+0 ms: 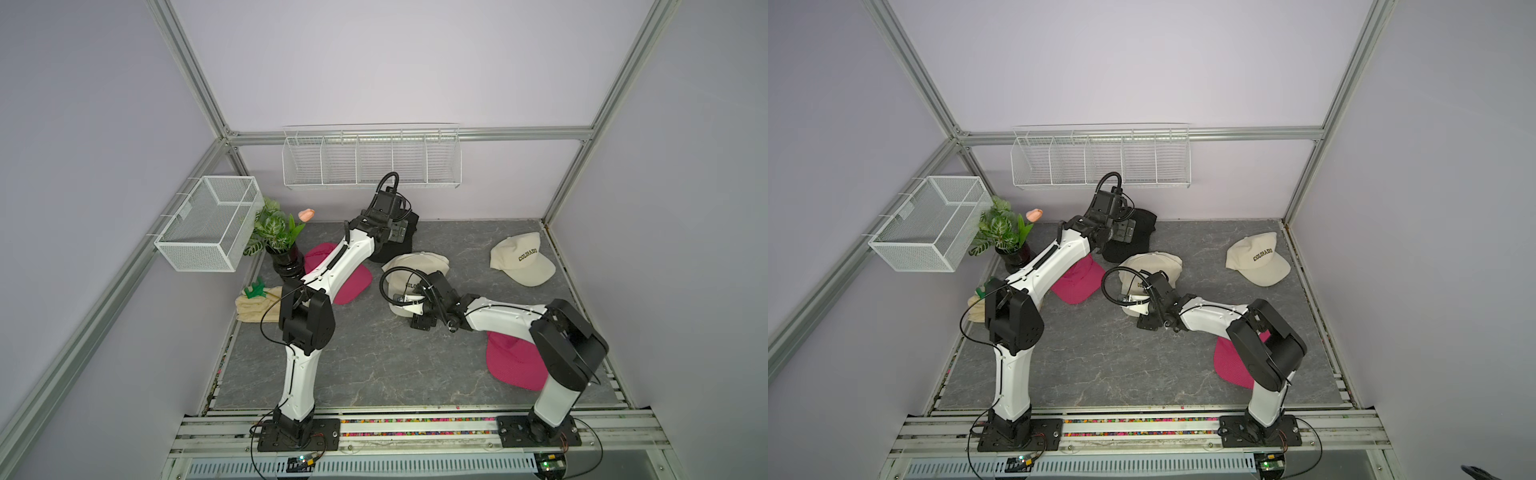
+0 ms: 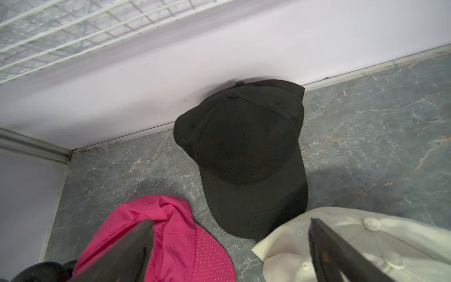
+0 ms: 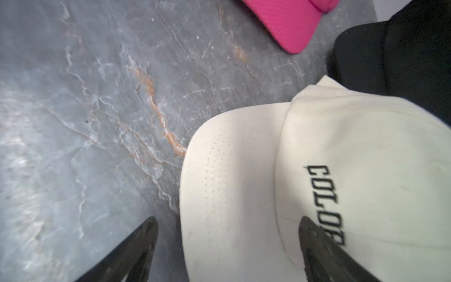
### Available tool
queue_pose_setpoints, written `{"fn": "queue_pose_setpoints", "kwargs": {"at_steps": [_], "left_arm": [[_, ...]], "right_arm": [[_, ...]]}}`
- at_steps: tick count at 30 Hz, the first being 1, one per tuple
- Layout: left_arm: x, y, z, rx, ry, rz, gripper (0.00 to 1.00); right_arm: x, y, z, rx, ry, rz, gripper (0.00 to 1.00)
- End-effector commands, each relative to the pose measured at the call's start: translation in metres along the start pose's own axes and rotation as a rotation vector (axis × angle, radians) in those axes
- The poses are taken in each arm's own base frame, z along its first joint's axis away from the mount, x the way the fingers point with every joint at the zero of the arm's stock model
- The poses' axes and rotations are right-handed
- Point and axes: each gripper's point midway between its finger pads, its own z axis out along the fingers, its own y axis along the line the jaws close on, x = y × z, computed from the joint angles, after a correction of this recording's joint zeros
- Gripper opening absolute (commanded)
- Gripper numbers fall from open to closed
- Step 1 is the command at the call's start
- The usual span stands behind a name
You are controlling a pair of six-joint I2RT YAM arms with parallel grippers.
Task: Stack the baseball caps by color
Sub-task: Place the baseball cap on the baseball cap, then pick up the baseball cap at the corner of the board.
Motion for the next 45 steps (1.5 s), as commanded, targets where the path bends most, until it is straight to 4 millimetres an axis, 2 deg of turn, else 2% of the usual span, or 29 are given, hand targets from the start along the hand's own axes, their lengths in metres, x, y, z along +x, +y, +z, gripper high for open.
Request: {"fn": "queue_pose_setpoints", "kwargs": {"at_steps": [1,4,7,9,14,17,22,23,24,25,29,33,38,39,42,45], "left_arm": [[-0.015,0.022,-0.010,-0.048,-0.092,-0.113,0.99],[-0.014,0.031,-0.020,-0.072,-0.143,-0.156,0.99],[-0.005,0.035,-0.028,-0.063,-0.180,-0.244,0.99],[0.000,0.034,-0.034,-0.034,-0.206,-0.311,0.99],[0.015,0.045,-0.049,-0.043,-0.266,-0.403,0.99],[0.020,0.053,-0.057,-0.064,-0.289,-0.431,0.99],[0.033,0.046,-0.063,0.013,-0.314,-0.498,0.99],[0.035,0.046,-0.063,0.020,-0.320,-0.510,0.99],[0.037,0.045,-0.062,0.025,-0.324,-0.514,0.99],[0.038,0.045,-0.062,0.025,-0.326,-0.517,0.99],[0.044,0.049,-0.061,-0.005,-0.314,-0.525,0.99],[0.056,0.068,-0.061,-0.114,-0.311,-0.588,0.99],[0.077,0.080,-0.059,-0.190,-0.294,-0.646,0.99],[0.080,0.080,-0.059,-0.192,-0.289,-0.651,0.99],[0.085,0.082,-0.062,-0.192,-0.283,-0.658,0.99],[0.086,0.083,-0.065,-0.195,-0.283,-0.649,0.99]], "right_arm": [[-0.023,-0.015,-0.030,0.015,-0.148,0.165,0.89],[-0.016,-0.050,-0.050,0.129,-0.174,0.368,0.89],[0.003,-0.091,-0.072,0.184,-0.229,0.711,0.89],[0.023,-0.115,-0.083,0.226,-0.237,0.884,0.89],[0.070,-0.156,-0.106,0.336,-0.237,1.125,0.89],[0.102,-0.178,-0.123,0.409,-0.290,1.276,0.89],[0.193,-0.216,-0.179,0.678,-0.306,1.564,0.89],[0.207,-0.220,-0.189,0.718,-0.307,1.598,0.89],[0.227,-0.213,-0.192,0.747,-0.281,1.642,0.89],[0.239,-0.214,-0.200,0.776,-0.276,1.667,0.89],[0.278,-0.207,-0.220,0.859,-0.185,1.732,0.89],[0.311,-0.198,-0.235,0.910,-0.128,1.791,0.89],[0.338,-0.191,-0.242,0.896,-0.130,1.872,0.89],[0.338,-0.200,-0.247,0.892,-0.156,1.877,0.89],[0.349,-0.201,-0.241,0.844,-0.159,1.934,0.91],[0.358,-0.204,-0.231,0.795,-0.160,1.994,0.97]]}}
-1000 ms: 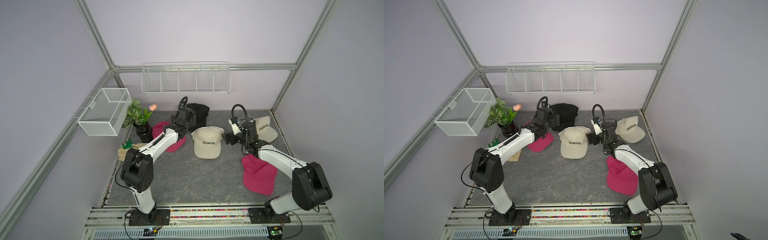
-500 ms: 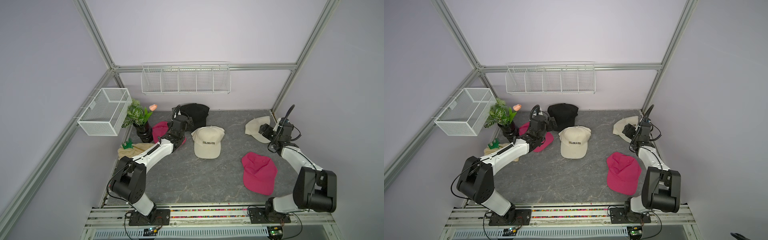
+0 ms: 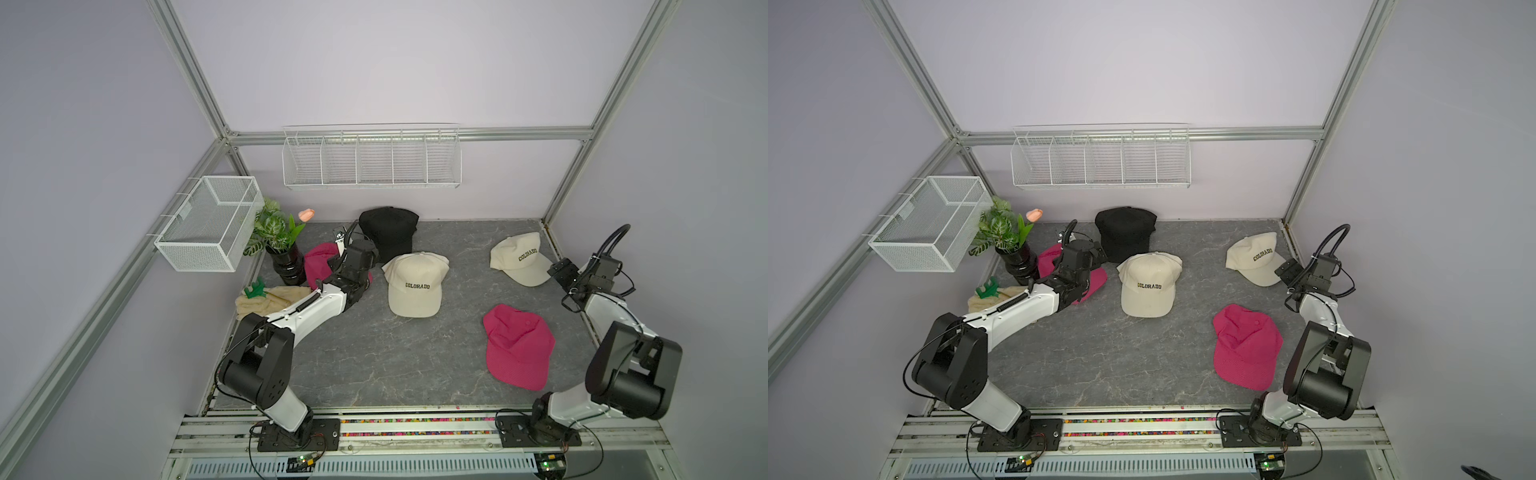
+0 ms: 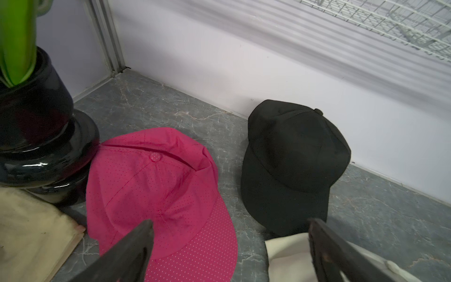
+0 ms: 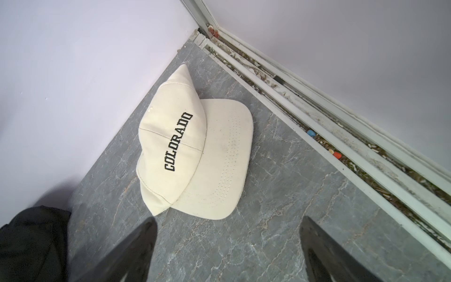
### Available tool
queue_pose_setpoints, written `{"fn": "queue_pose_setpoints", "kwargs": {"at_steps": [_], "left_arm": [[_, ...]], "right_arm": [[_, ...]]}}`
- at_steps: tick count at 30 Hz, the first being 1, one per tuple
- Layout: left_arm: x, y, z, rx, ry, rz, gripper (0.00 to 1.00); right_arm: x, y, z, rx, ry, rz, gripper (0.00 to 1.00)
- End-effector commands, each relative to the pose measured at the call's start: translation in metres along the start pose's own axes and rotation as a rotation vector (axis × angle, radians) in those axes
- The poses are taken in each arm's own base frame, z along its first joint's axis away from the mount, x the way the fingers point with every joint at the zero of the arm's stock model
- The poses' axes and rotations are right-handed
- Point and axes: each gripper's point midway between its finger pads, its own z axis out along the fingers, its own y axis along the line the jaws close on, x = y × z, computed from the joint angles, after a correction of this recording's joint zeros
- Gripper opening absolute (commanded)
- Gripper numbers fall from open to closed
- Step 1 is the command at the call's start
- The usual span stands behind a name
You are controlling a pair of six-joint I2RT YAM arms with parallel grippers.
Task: Stack the baseball caps by color
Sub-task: Pick up the baseball cap at the corner of the board.
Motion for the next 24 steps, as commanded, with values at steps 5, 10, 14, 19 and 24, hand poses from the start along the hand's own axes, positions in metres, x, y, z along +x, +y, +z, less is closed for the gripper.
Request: {"fn": "queue_pose_setpoints", "kwargs": {"at_steps": [5,10,14,19,24], "left_arm": [[-0.014,0.011,-0.013,-0.024,-0.046,-0.049,0.99],[-0.008,0.007,-0.012,-0.004,-0.015,-0.031,0.99],[-0.008,0.000,-0.012,0.026,0.008,-0.017,1.00],[-0.007,-0.009,-0.014,0.091,0.004,-0.013,1.00],[-0.005,-0.016,-0.016,0.139,0.002,-0.026,1.00]], "right_arm": [[0.010,0.001,0.034,-0.036,0.133,0.094,0.91],[0.017,-0.008,0.064,-0.041,0.173,0.197,0.80],[0.021,-0.013,0.083,-0.046,0.183,0.228,0.76],[0.026,-0.003,0.102,-0.132,0.212,0.265,0.71],[0.030,0.000,0.116,-0.162,0.205,0.283,0.70]]}}
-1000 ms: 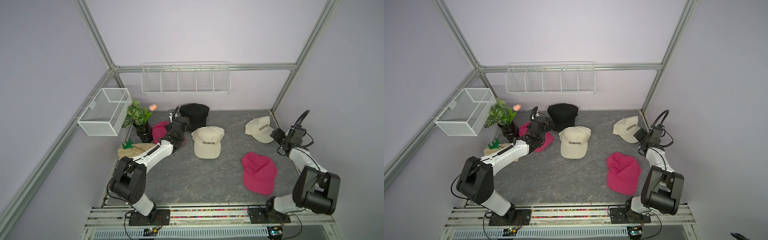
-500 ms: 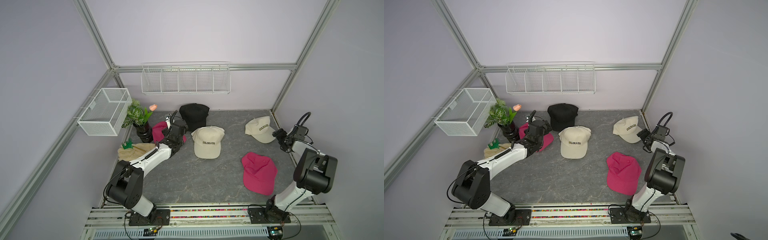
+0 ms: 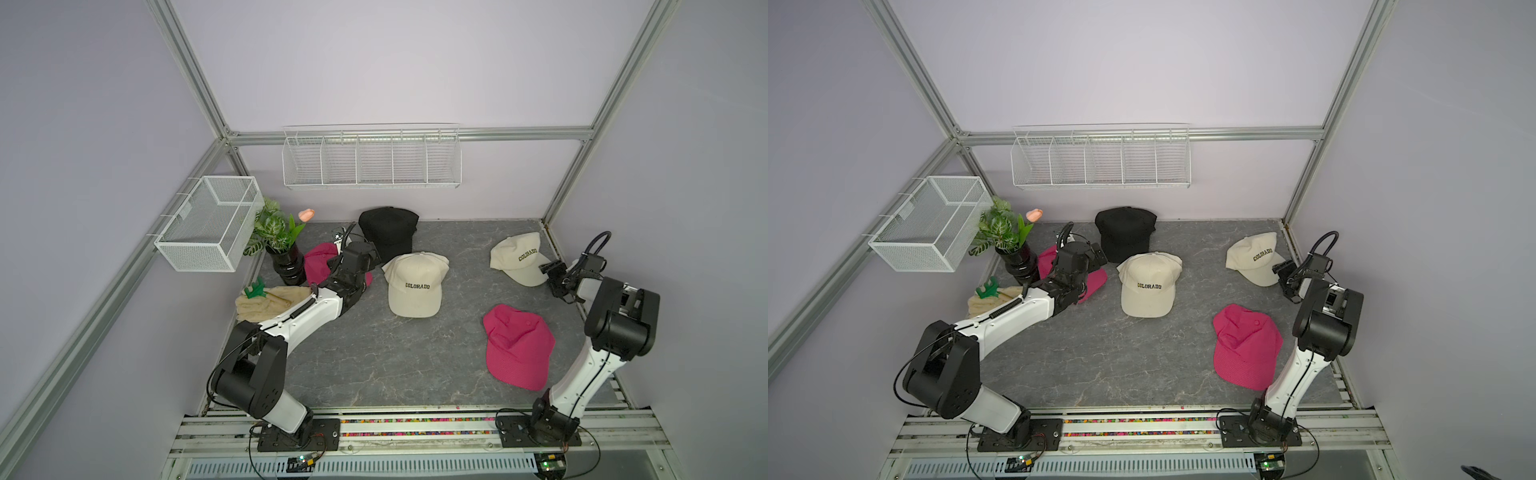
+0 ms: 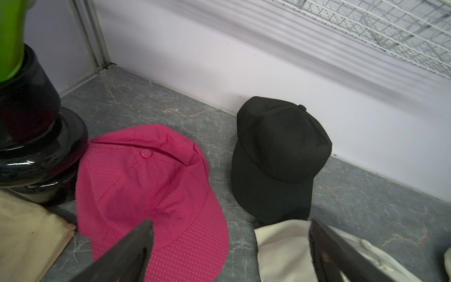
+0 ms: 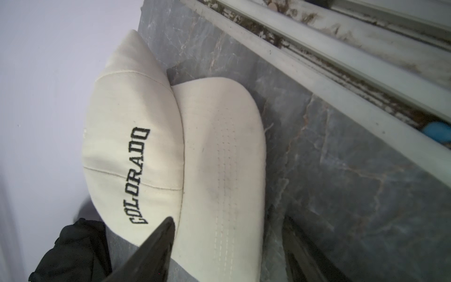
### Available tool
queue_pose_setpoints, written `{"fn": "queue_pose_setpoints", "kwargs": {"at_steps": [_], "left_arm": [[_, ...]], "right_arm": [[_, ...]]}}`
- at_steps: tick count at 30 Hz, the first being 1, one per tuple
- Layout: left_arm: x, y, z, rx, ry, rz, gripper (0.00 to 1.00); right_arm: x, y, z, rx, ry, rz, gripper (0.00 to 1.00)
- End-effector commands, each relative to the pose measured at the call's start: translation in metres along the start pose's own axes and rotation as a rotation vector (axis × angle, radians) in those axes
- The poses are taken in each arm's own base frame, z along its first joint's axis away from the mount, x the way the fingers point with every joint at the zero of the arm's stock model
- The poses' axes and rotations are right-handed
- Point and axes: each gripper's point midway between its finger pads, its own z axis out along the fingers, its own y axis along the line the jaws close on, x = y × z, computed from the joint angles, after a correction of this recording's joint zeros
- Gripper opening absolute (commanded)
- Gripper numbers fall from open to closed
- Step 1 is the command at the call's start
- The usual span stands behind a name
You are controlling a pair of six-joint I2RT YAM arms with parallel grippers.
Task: Stack the baseball caps by color
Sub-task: Pick up the baseball cap at the corner of the board.
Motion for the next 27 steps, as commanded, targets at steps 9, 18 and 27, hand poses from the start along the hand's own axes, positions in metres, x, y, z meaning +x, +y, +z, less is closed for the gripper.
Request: {"fn": "queue_pose_setpoints", "kwargs": {"at_steps": [9,18,27], "left_arm": [[-0.005,-0.010,-0.003,0.062,-0.019,-0.008,1.00],[0.002,-0.032,0.001,0.159,0.035,-0.002,1.00],[0.003,-0.058,-0.005,0.301,0.069,-0.044,1.00]], "right_arm": [[0.010,0.011,0.036,-0.096,0.001,0.066,0.59],[0.002,0.047,0.011,-0.251,-0.074,0.082,0.07],[0.001,0.077,-0.046,-0.351,-0.210,0.173,0.07]]}}
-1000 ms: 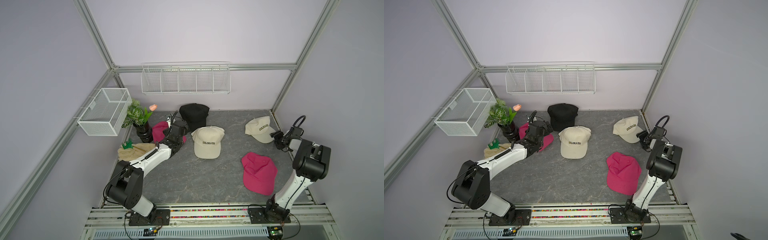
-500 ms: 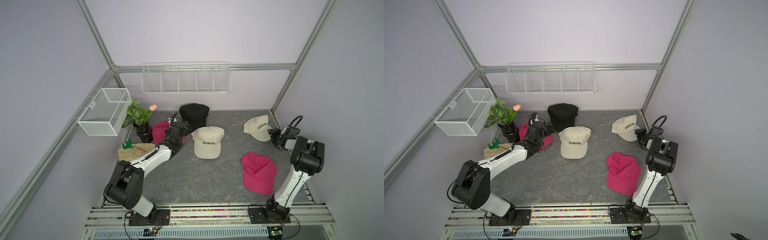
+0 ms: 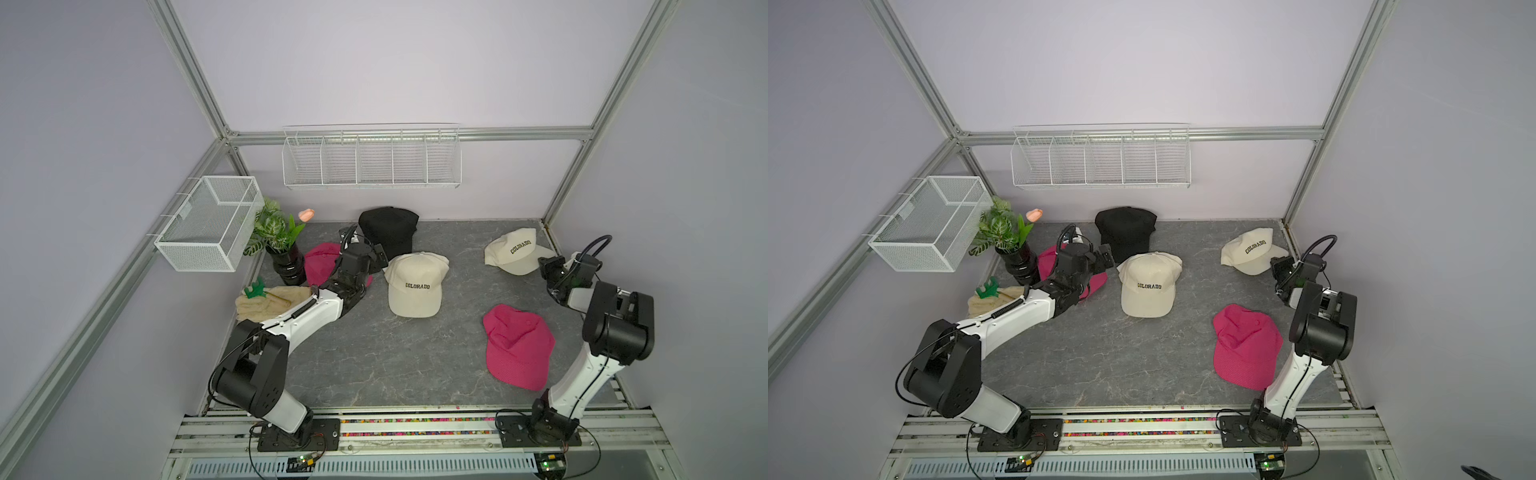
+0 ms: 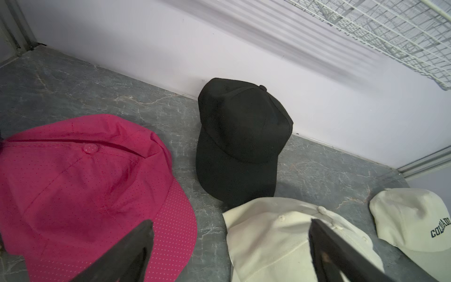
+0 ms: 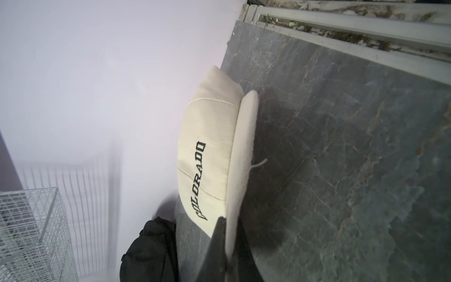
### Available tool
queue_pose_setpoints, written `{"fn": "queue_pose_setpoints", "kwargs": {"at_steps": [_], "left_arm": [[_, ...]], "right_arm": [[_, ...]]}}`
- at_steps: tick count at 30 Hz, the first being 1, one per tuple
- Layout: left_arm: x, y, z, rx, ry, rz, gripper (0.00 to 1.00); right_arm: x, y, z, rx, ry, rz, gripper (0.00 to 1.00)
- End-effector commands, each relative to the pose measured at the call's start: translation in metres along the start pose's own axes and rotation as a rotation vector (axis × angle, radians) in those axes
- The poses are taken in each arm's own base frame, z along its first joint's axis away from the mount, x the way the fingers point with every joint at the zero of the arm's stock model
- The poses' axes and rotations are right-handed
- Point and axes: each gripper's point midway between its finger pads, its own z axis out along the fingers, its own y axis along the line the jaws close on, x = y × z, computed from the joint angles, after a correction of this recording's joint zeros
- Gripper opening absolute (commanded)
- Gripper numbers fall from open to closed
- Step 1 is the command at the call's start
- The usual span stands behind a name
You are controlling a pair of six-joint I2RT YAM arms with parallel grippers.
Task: Stack the baseball caps by color
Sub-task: Pick up the baseball cap at the corner of the board.
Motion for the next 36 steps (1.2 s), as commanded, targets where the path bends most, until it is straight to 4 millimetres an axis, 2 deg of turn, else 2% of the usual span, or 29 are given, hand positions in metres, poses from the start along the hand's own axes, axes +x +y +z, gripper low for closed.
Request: {"fn": "queue_pose_setpoints", "kwargs": {"at_steps": [1,3,6,11,18,22,29,32,36], "left_arm": [[-0.012,-0.036,-0.002,0.168,-0.002,-0.018,1.00],[-0.015,-0.053,-0.005,0.255,0.005,-0.013,1.00],[-0.016,-0.068,-0.005,0.319,0.039,-0.071,1.00],[-0.013,-0.096,-0.004,0.450,0.106,-0.147,1.00],[0.002,-0.150,-0.005,0.641,0.208,-0.233,1.00],[0.012,-0.179,-0.005,0.735,0.272,-0.277,1.00],[0.024,-0.221,-0.007,0.881,0.350,-0.318,0.98],[0.026,-0.237,-0.014,0.945,0.361,-0.310,0.97],[0.025,-0.259,-0.026,1.059,0.367,-0.315,0.97]], "right_arm": [[-0.001,0.024,-0.016,-0.078,-0.076,0.065,0.07],[0.000,0.041,-0.028,-0.163,-0.117,0.083,0.07],[0.002,0.058,-0.045,-0.256,-0.173,0.150,0.07],[0.021,0.071,-0.060,-0.298,-0.189,0.226,0.07],[0.049,0.092,-0.091,-0.327,-0.257,0.266,0.07],[0.068,0.122,-0.112,-0.344,-0.285,0.195,0.07],[0.090,0.159,-0.154,-0.363,-0.363,0.103,0.07],[0.095,0.172,-0.162,-0.405,-0.347,0.105,0.07],[0.108,0.185,-0.161,-0.465,-0.286,0.114,0.06]]}}
